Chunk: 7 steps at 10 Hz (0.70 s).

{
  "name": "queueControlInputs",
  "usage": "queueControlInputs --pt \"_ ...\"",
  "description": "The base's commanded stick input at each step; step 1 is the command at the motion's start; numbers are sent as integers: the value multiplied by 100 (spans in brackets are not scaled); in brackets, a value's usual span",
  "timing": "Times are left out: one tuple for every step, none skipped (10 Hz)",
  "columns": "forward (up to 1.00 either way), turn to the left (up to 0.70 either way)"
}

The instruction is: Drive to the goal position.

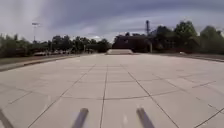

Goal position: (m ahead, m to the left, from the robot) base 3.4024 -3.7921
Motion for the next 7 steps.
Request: queueControlInputs --pt "0 0" --pt "0 0" --pt "8 0" --pt "36 0" --pt "50 0" --pt "50 0" --pt "50 0"
